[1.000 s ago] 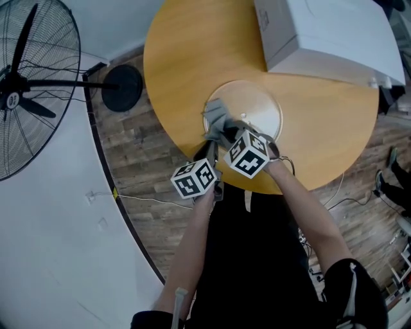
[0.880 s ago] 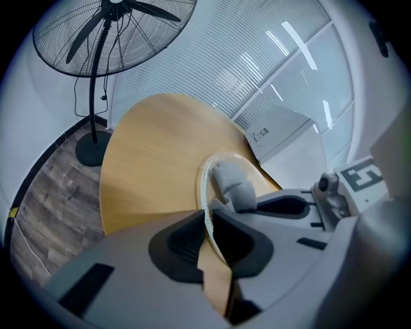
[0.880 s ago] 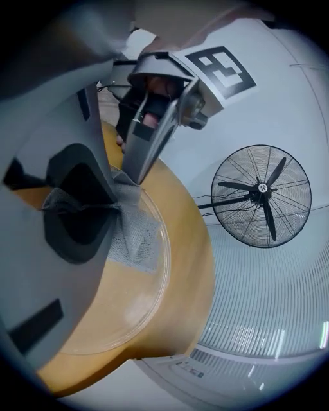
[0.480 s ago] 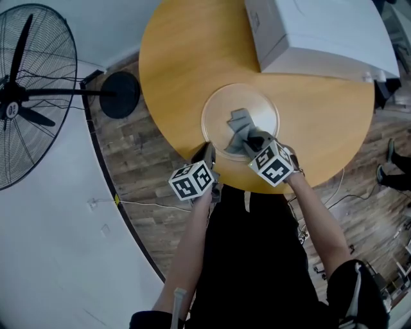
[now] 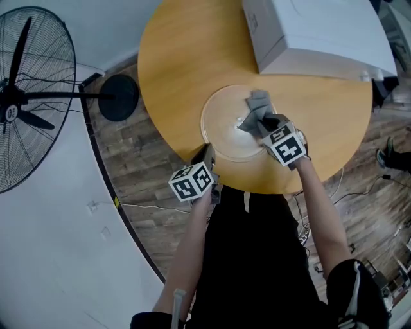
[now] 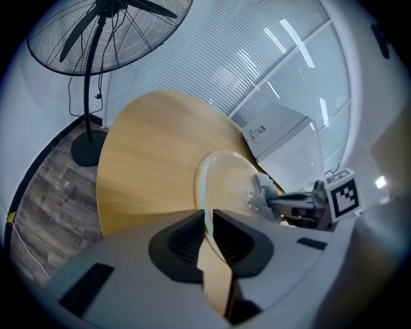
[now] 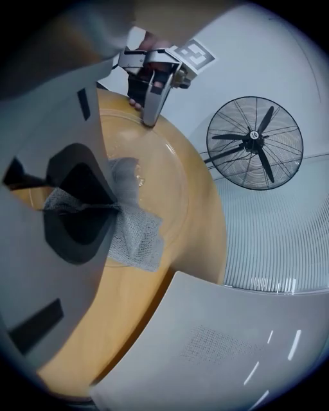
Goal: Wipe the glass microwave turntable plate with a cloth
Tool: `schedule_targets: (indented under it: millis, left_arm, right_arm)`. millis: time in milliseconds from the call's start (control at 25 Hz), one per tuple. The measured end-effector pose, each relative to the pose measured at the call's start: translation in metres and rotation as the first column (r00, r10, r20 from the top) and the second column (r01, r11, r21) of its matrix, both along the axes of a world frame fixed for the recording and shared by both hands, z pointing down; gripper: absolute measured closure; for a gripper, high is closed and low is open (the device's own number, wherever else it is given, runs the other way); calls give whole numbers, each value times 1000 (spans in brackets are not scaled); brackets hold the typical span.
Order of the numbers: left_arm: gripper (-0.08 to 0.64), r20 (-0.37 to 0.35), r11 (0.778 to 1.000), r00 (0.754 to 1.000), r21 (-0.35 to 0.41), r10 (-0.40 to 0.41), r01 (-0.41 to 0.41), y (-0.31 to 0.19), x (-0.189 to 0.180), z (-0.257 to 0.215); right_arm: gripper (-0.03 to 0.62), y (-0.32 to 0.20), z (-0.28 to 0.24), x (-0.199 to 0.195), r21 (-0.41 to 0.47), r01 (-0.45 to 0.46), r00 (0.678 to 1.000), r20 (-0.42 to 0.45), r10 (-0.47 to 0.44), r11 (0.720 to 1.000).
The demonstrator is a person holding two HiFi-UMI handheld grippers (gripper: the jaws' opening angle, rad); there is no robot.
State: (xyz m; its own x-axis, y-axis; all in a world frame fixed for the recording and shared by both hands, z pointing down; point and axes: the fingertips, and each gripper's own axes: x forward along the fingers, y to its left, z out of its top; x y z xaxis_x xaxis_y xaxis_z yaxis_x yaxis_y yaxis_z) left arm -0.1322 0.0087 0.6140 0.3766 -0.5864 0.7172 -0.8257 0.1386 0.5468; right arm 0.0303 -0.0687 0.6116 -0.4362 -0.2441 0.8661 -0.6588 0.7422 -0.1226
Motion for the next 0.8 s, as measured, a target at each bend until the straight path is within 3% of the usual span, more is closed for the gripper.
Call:
schedule_targets:
  millis: [440,800]
  left_arm:
    - [522,5,1000,1000,5,1,-1,0,1,-1]
    - [522,9,1000,1000,6,1,-1,0,1,0]
  right_arm:
    - [571,-58,-3,-42,54,-41,999,10,41,998]
    - [571,-39,-2,-96,92,81,997,-2,-82,992]
